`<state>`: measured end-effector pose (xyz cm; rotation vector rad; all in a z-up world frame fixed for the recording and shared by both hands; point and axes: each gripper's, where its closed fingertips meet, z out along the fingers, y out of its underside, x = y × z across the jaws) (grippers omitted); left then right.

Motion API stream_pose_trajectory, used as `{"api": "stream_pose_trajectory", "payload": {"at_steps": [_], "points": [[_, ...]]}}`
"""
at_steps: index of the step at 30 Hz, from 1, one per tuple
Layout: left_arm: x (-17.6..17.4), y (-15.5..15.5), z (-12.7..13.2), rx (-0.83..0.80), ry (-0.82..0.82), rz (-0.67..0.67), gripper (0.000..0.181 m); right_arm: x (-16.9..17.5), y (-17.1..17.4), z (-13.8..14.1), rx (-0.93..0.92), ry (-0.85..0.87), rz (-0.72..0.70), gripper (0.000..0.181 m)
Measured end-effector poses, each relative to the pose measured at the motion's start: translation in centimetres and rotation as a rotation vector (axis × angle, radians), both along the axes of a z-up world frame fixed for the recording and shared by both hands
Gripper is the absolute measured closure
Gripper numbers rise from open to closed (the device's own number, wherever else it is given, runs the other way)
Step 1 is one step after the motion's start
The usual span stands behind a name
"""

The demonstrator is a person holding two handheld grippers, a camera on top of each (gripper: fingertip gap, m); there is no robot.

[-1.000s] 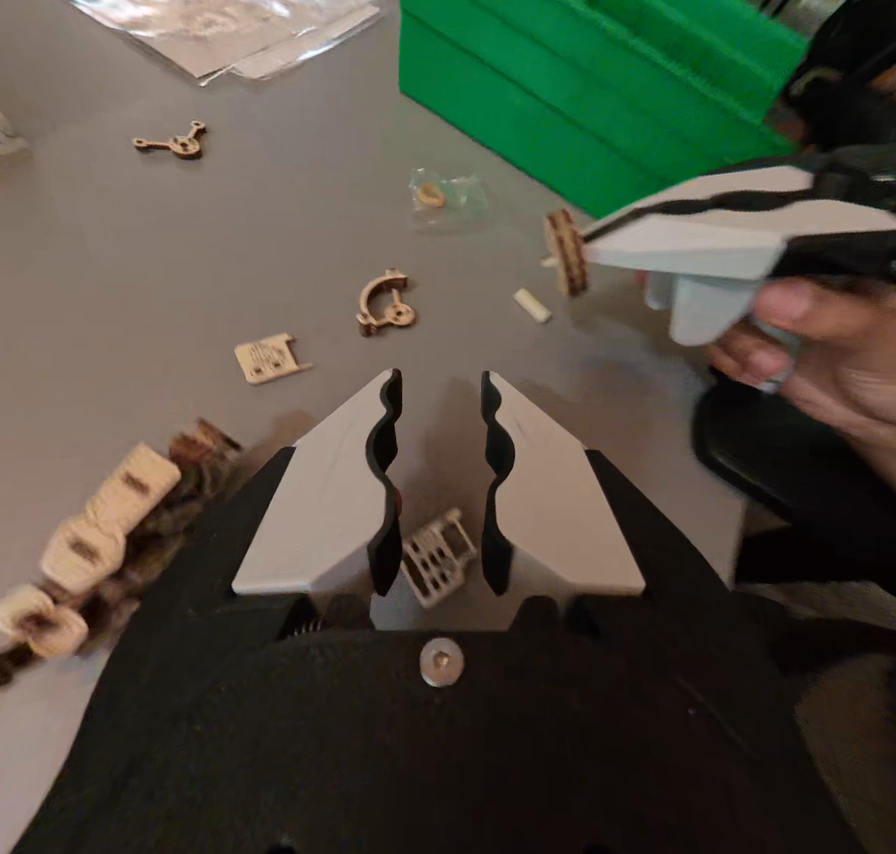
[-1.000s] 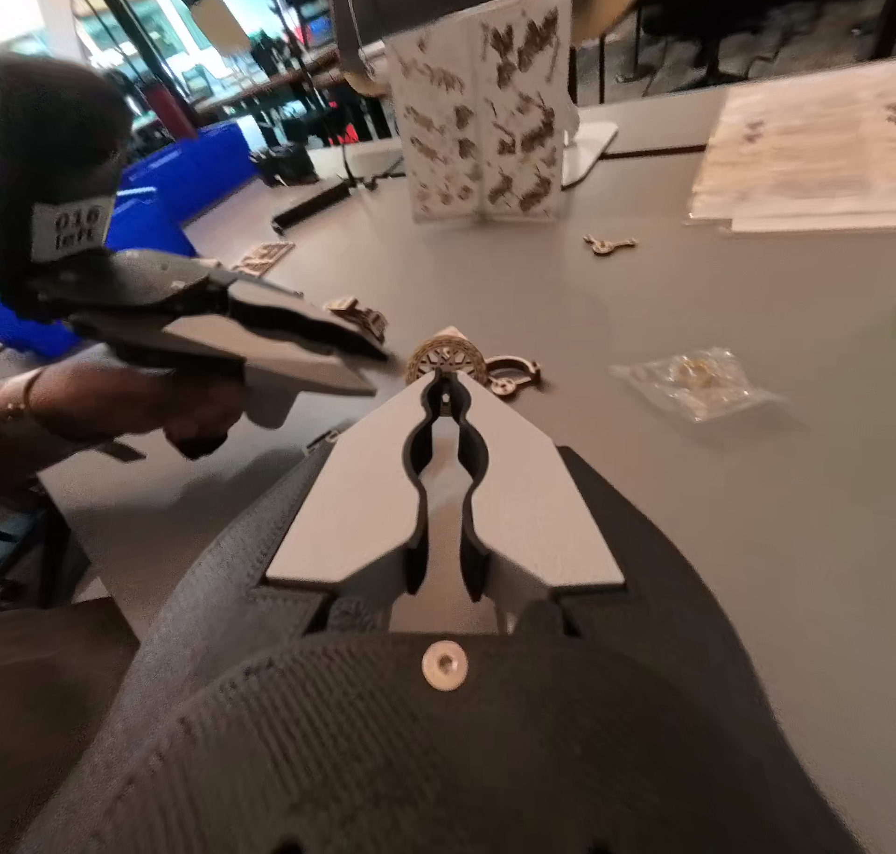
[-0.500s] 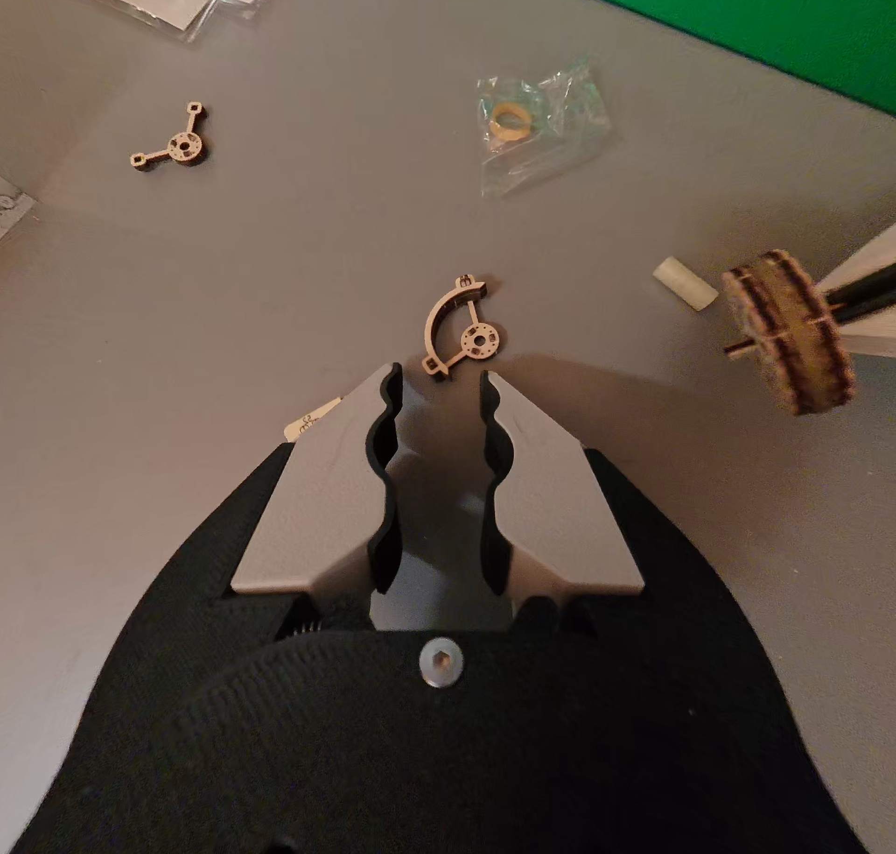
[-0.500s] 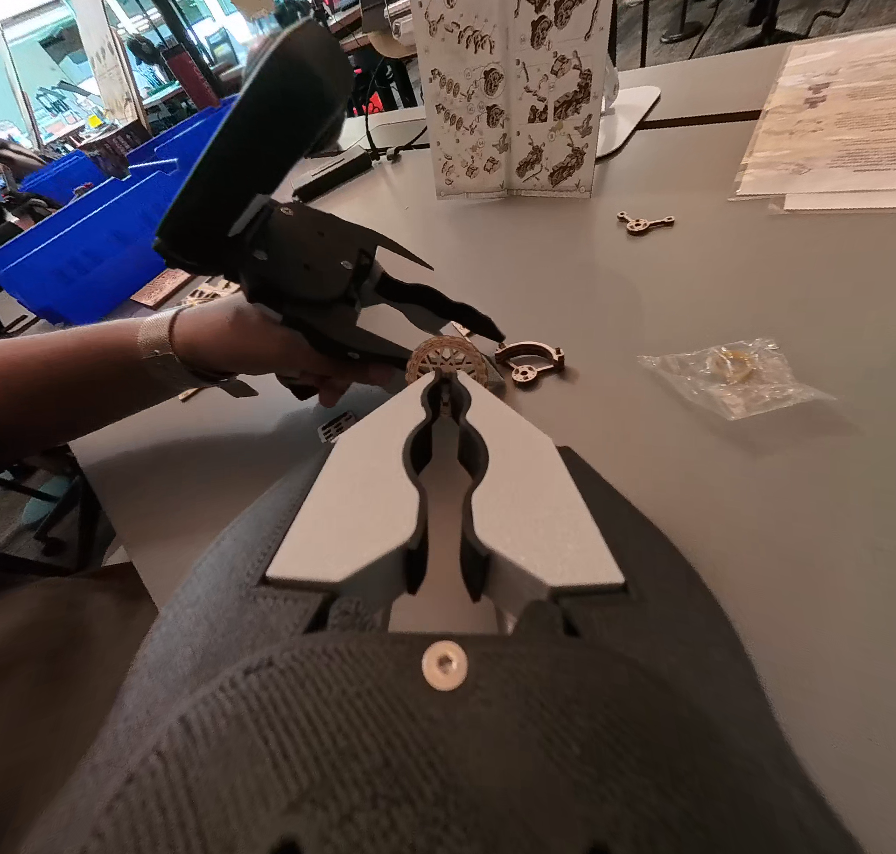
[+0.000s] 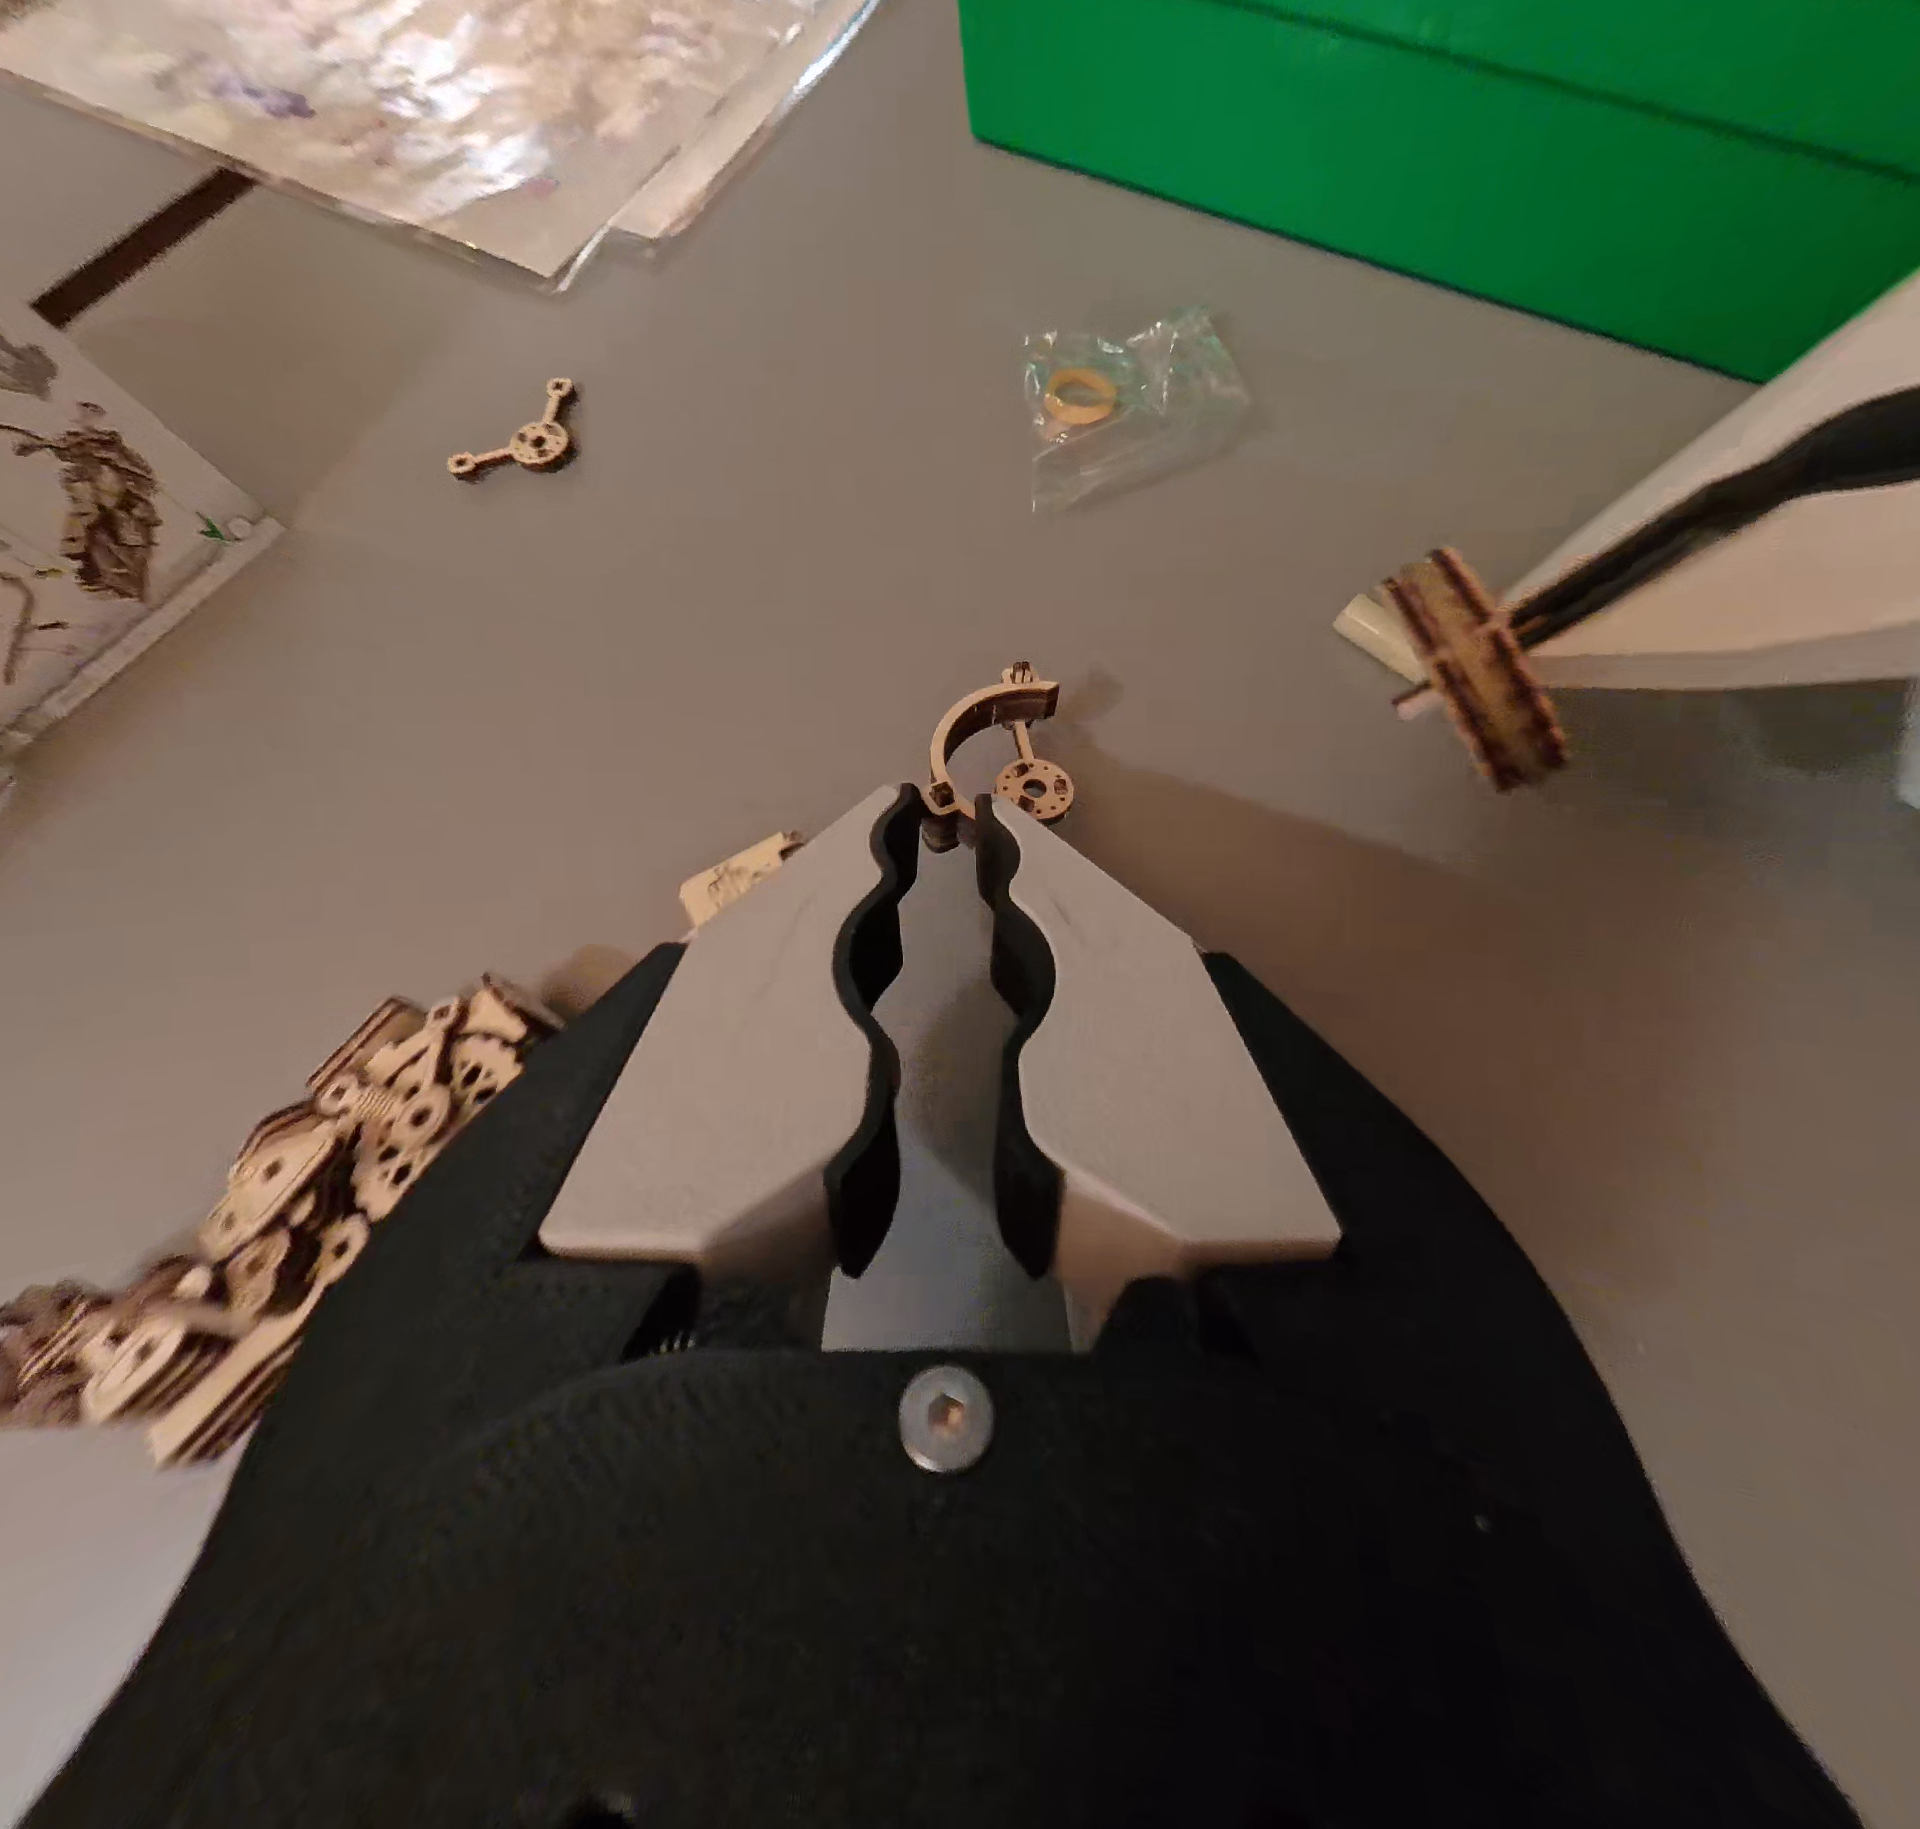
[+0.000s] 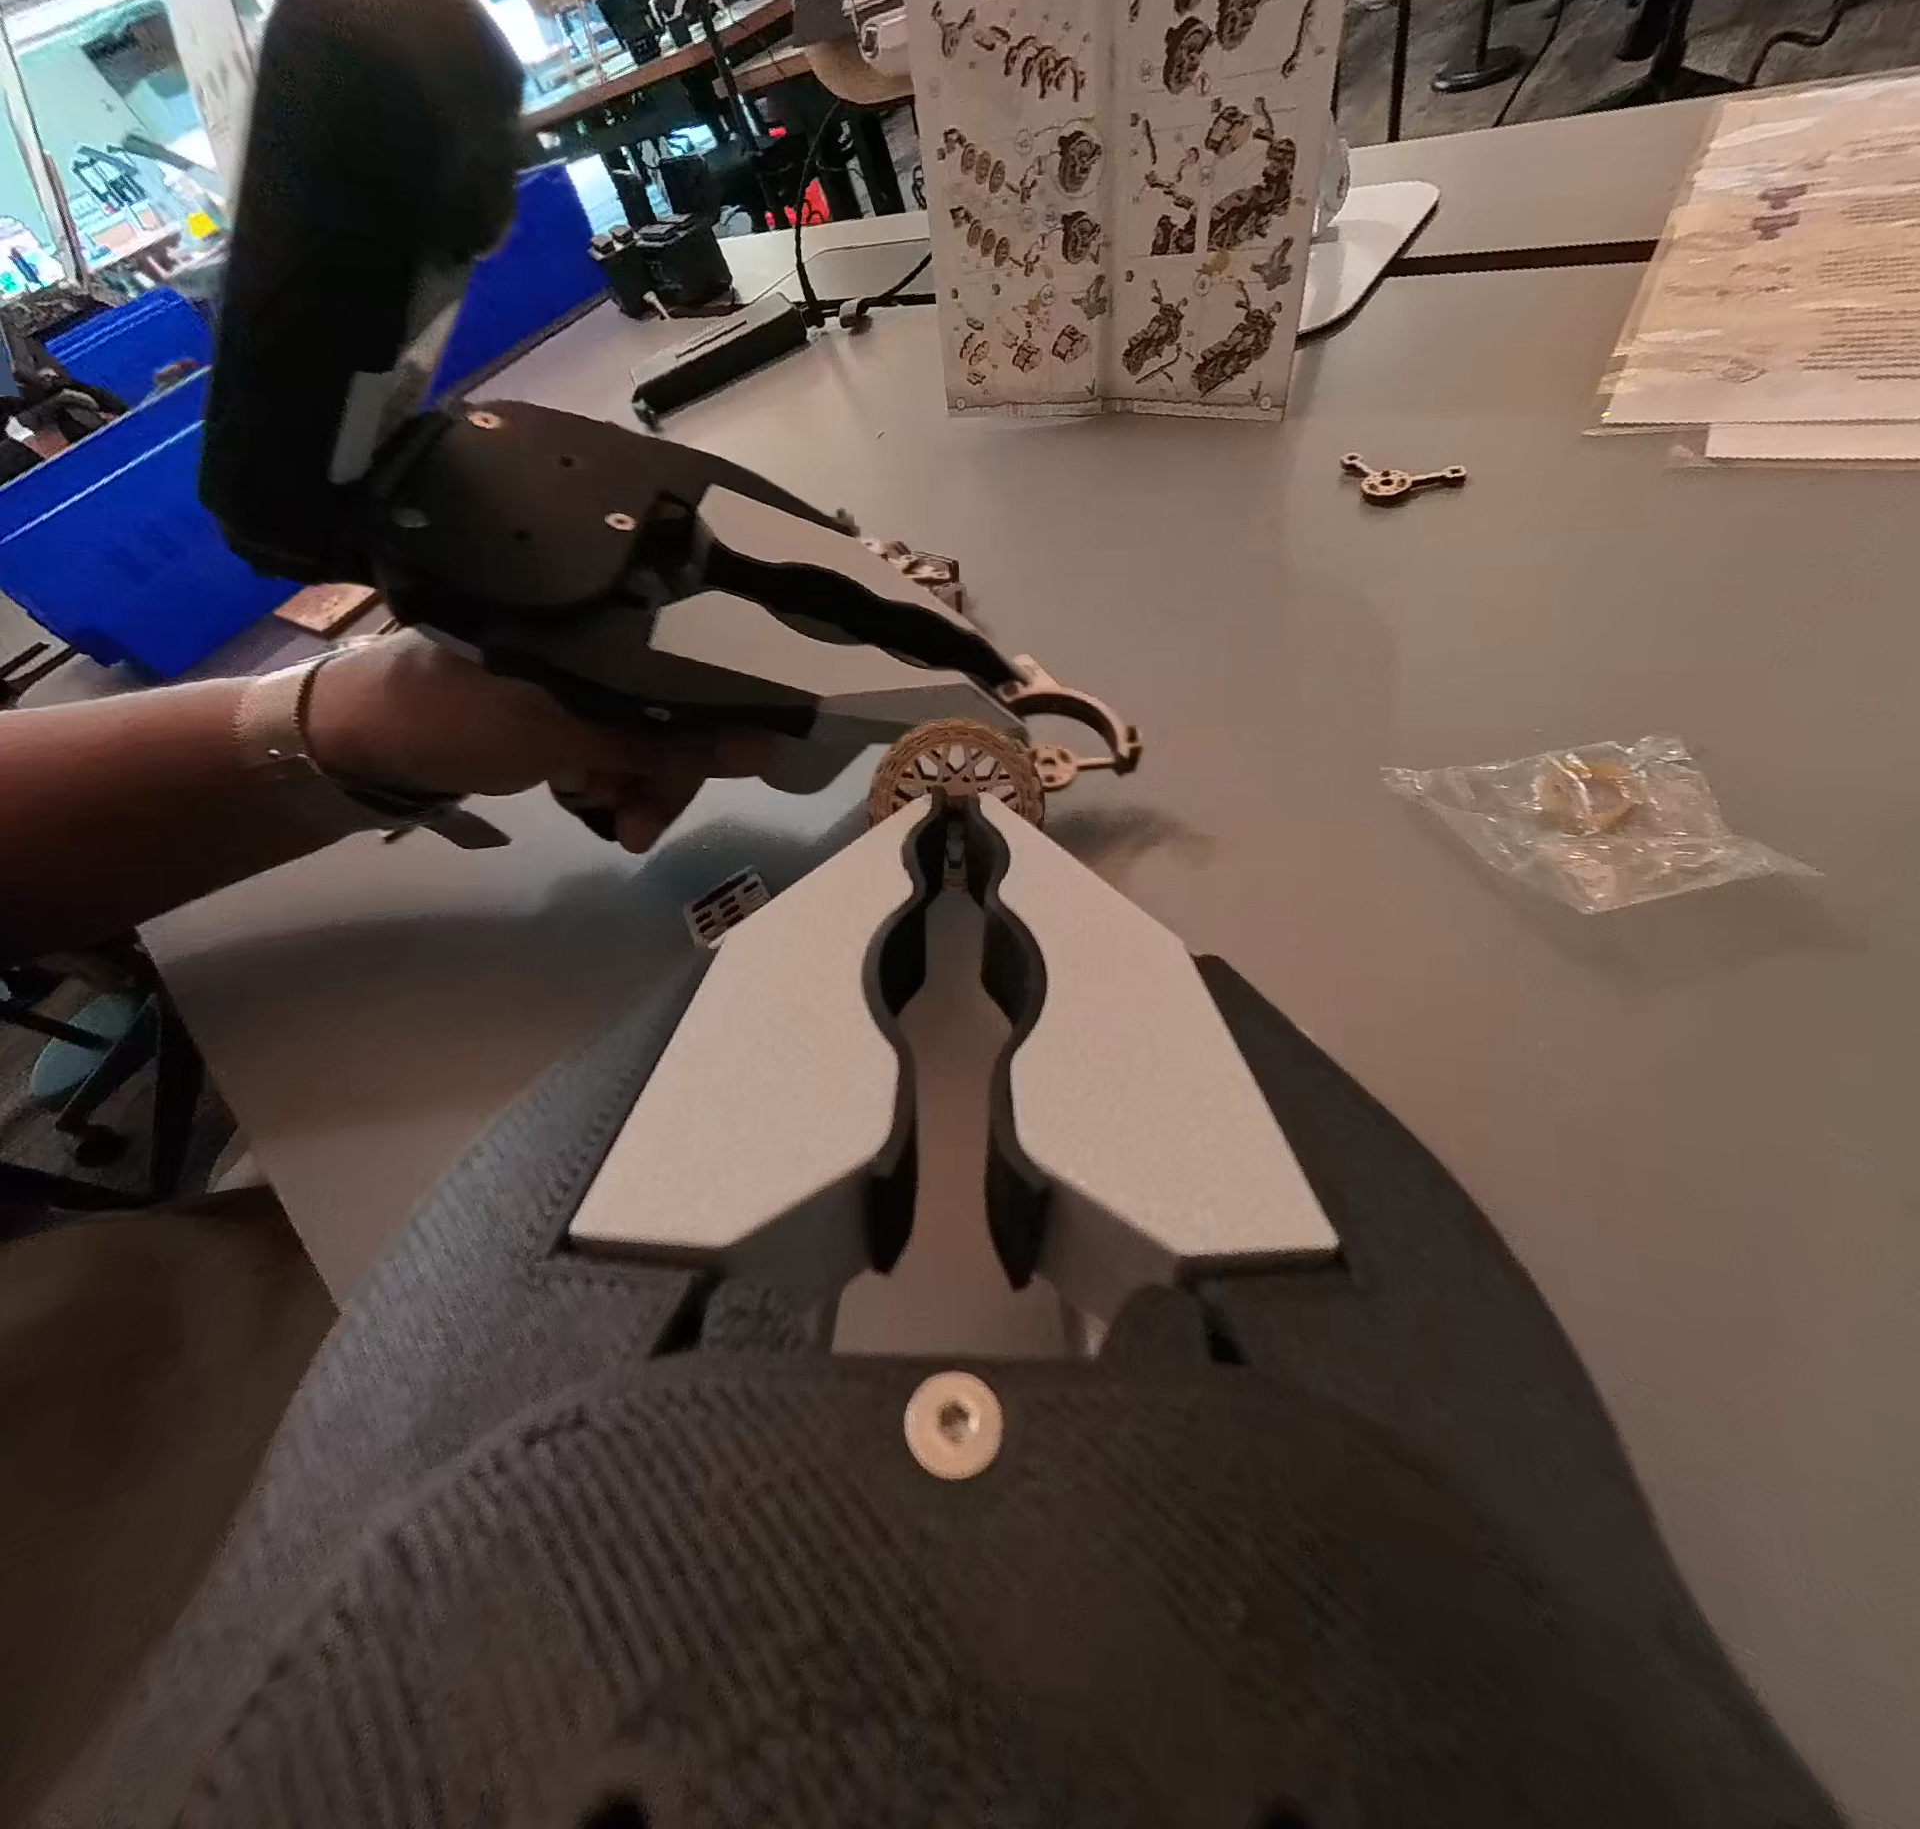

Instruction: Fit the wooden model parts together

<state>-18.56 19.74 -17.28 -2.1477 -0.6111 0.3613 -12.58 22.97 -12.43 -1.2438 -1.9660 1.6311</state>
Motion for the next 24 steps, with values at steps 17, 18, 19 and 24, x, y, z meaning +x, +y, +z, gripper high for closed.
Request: {"api": "stream_pose_trajectory", "payload": {"at_steps": [17,18,19,24], "points": [[11.3,-13.0,2.0,-0.024,0.410,0.070,0.174,7.0,-13.1,-2.3,0.359,0.155,0.402,0.181],[11.6,-12.9,1.8,-0.052,0.427,0.055,0.174,7.1,-13.6,-2.5,0.385,0.166,0.402,0.180],[11.8,-12.8,1.6,-0.082,0.439,0.041,0.174,7.2,-13.9,-2.7,0.412,0.177,0.399,0.180],[12.3,-13.1,1.6,-0.116,0.481,0.023,0.176,7.8,-15.4,-3.1,0.436,0.171,0.412,0.180]]}}
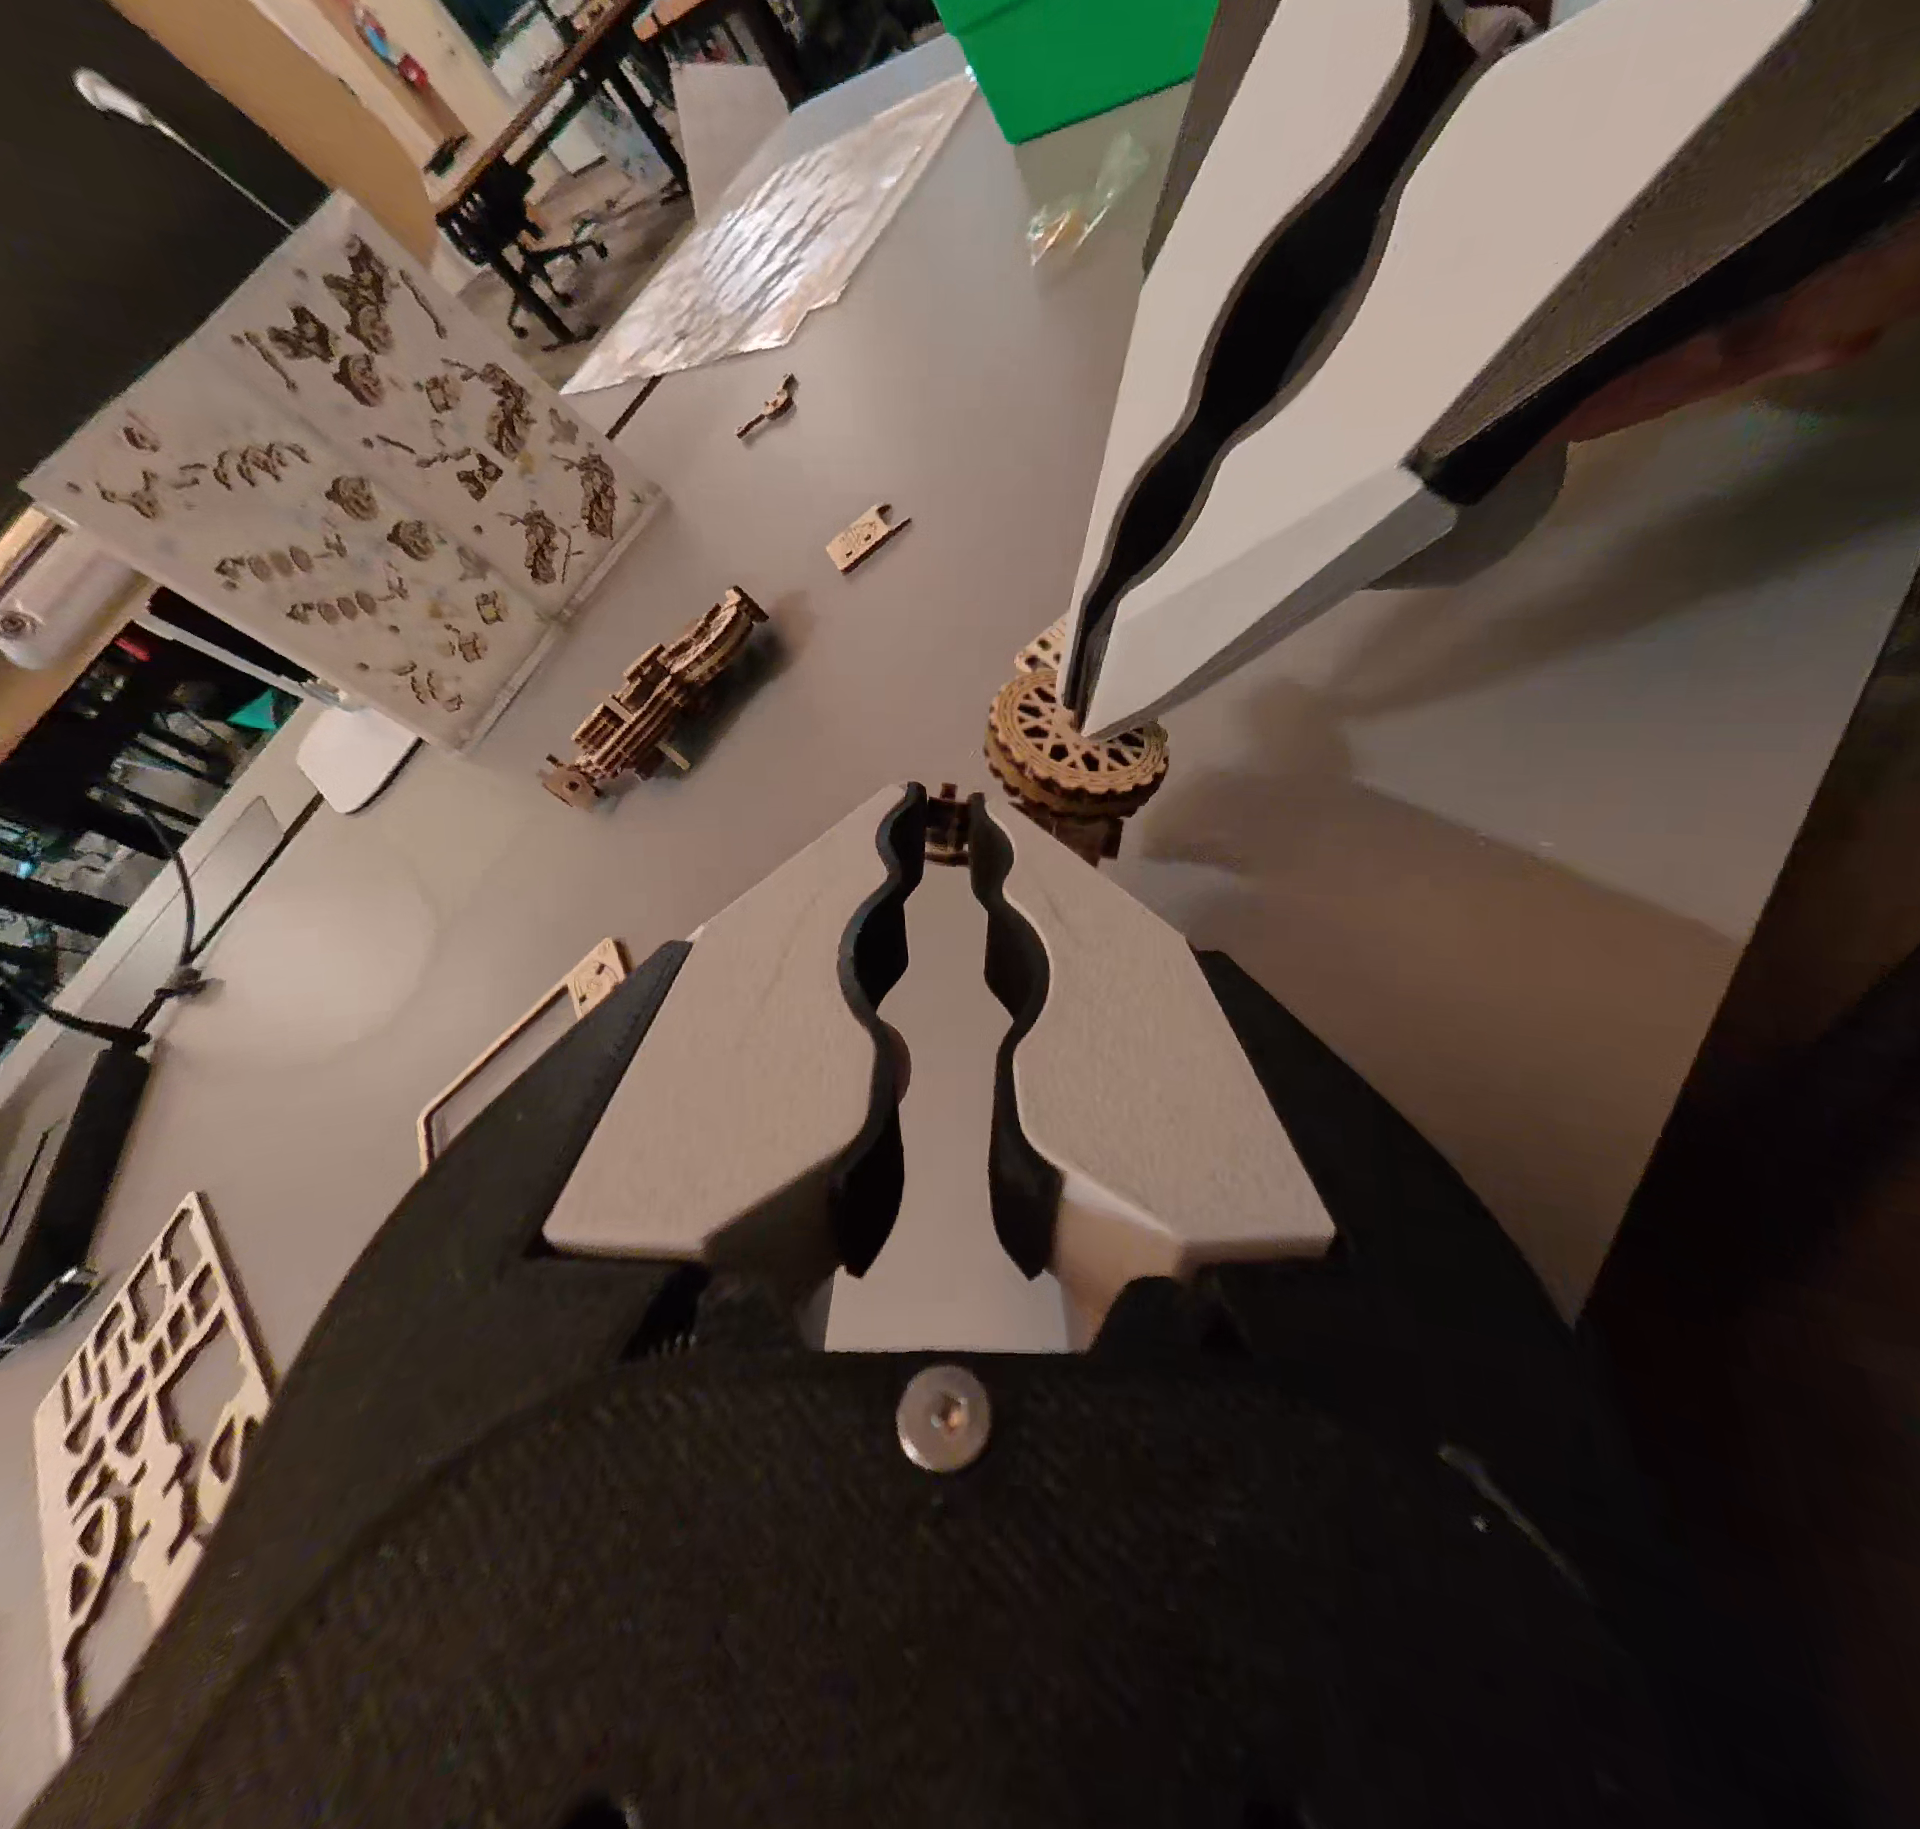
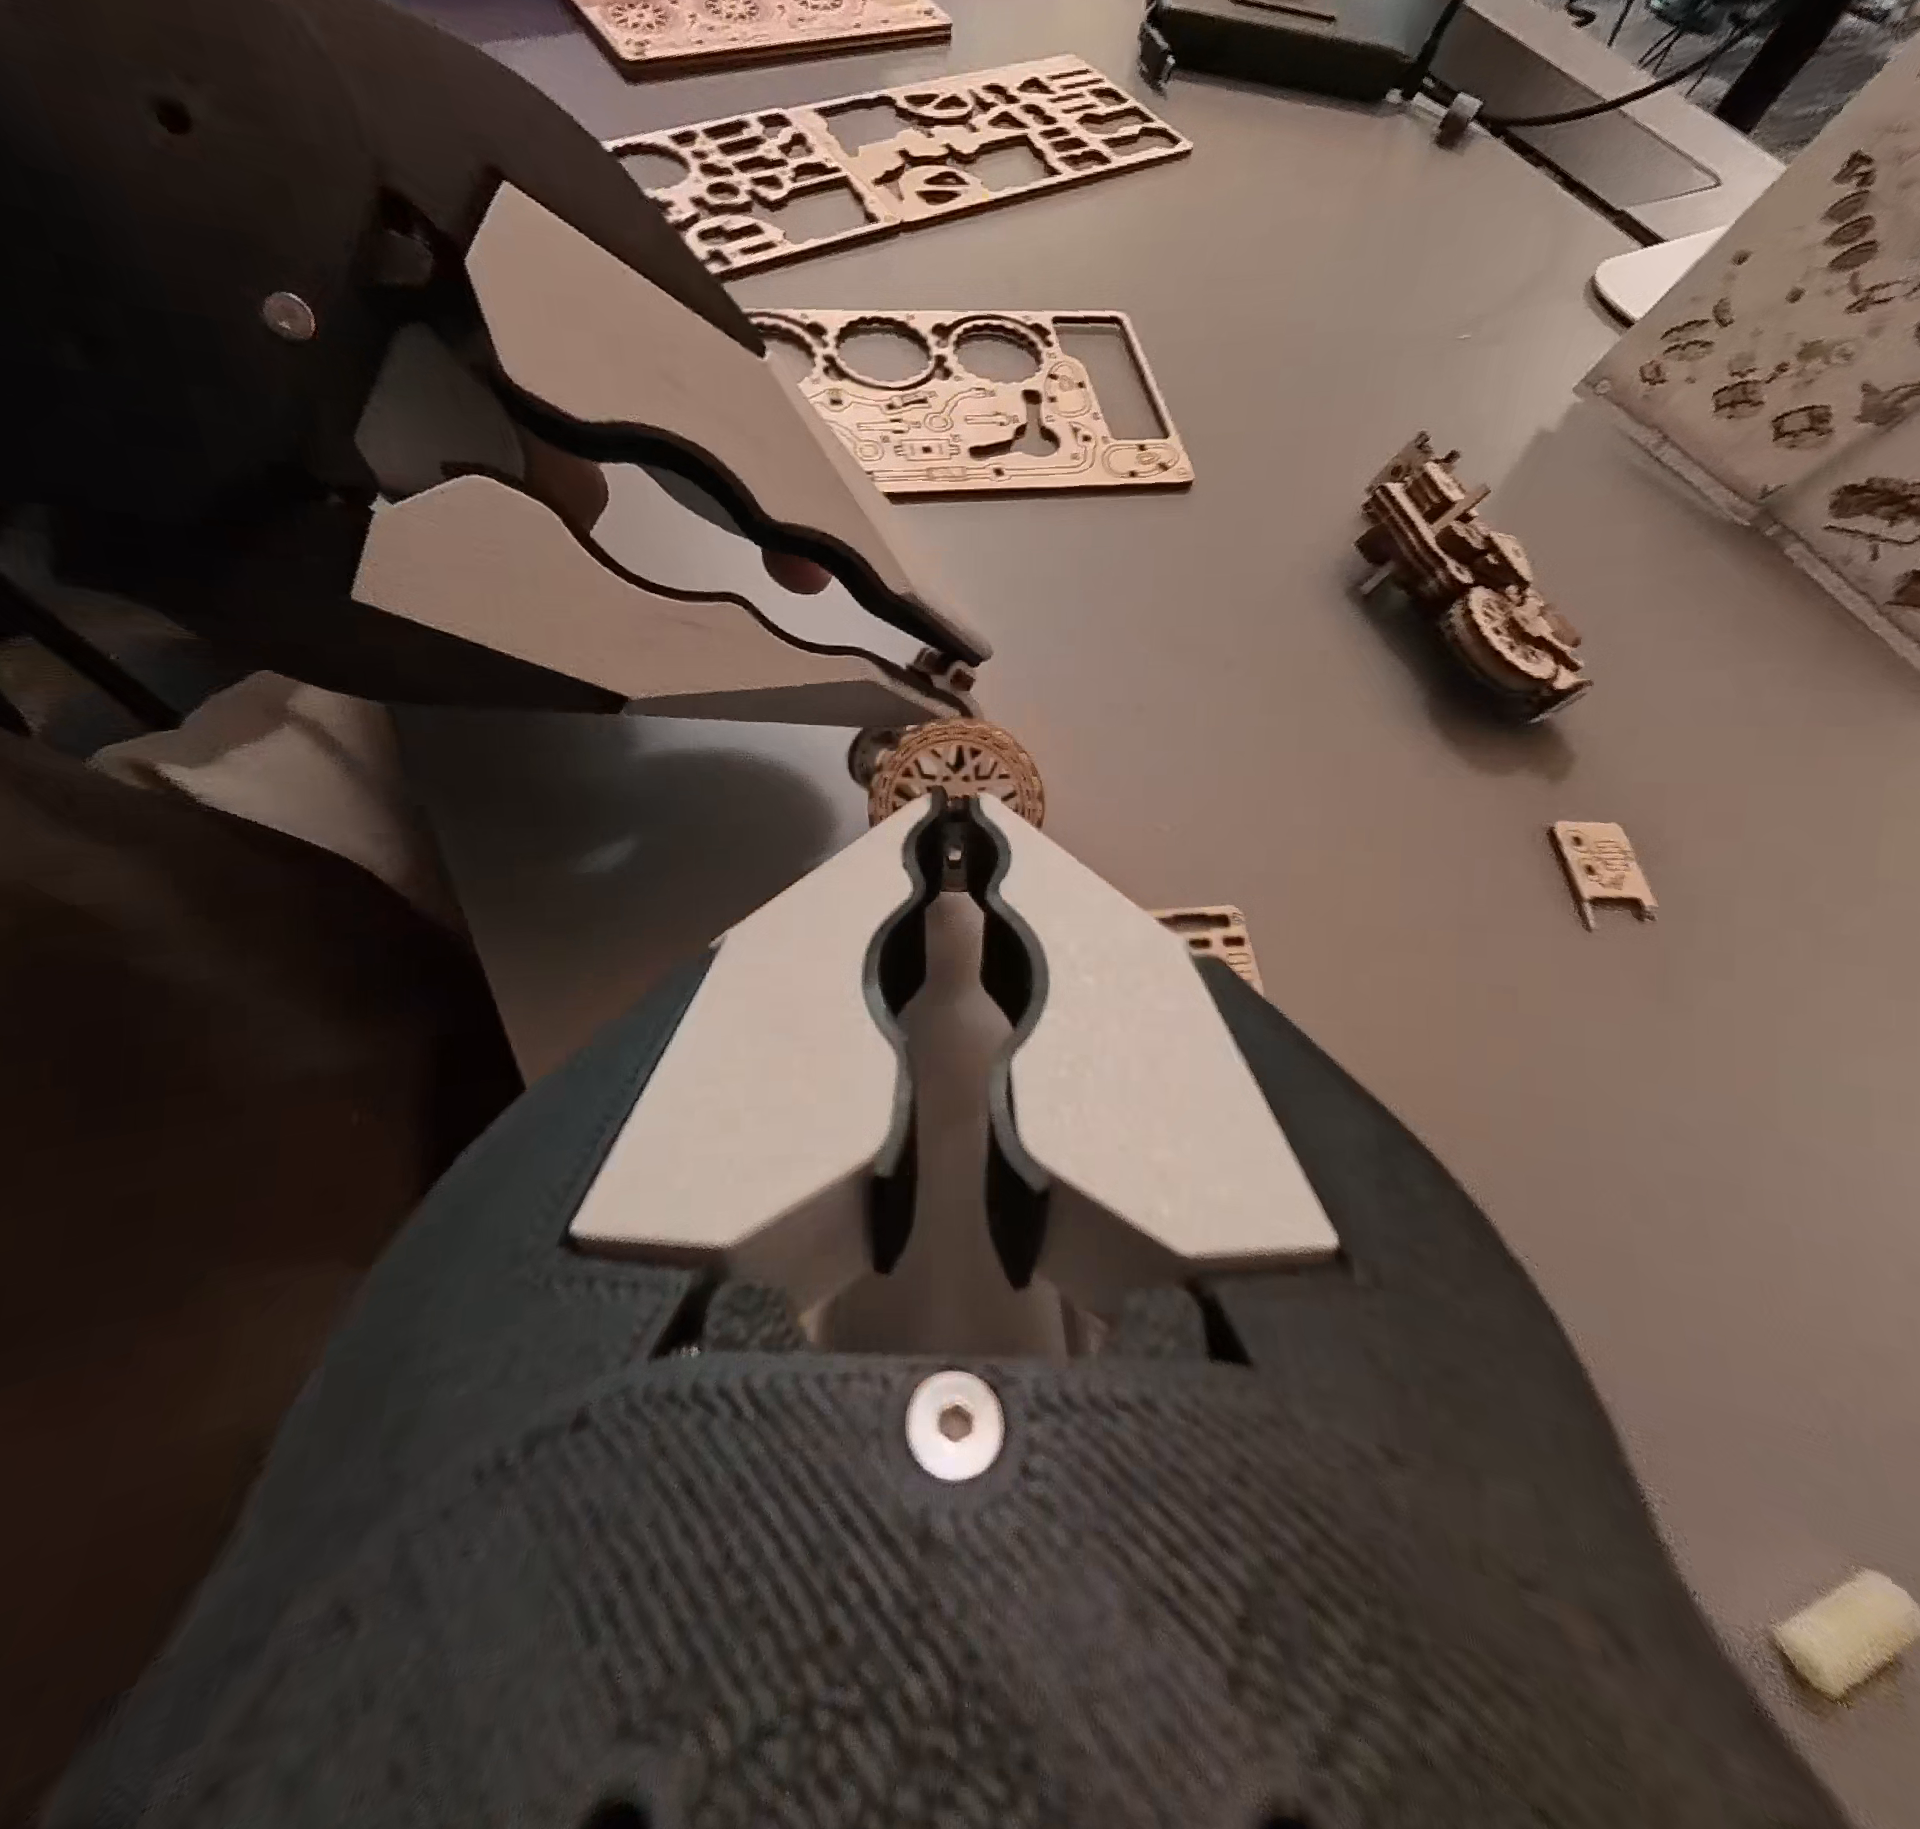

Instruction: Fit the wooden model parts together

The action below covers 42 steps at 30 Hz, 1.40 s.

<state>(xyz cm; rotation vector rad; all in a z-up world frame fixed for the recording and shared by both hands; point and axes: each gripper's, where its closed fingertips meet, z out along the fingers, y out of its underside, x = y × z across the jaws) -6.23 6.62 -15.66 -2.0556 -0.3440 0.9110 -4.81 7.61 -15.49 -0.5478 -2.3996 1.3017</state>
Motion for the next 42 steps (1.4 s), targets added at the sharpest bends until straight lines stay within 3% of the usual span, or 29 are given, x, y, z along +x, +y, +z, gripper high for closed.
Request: {"api": "stream_pose_trajectory", "payload": {"at_steps": [8,16,20,24,42], "points": [[0.2,-0.5,-1.3,0.005,-0.148,0.011,0.173,0.4,-0.4,-1.0,-0.028,-0.094,0.016,0.180],[0.5,-1.5,-3.0,0.084,-0.466,0.028,0.146,0.1,1.2,-1.3,-0.162,-0.295,-0.025,0.181],[0.5,-2.9,-3.1,0.131,-0.532,0.051,0.139,0.1,1.0,-1.2,-0.221,-0.349,-0.015,0.181],[0.7,-4.1,-3.8,0.107,-0.547,0.062,0.142,0.1,0.6,-1.4,-0.239,-0.375,-0.004,0.181],[1.6,-2.9,-4.7,0.038,-0.576,0.012,0.161,0.2,-0.2,-1.0,-0.275,-0.380,0.015,0.181]]}}
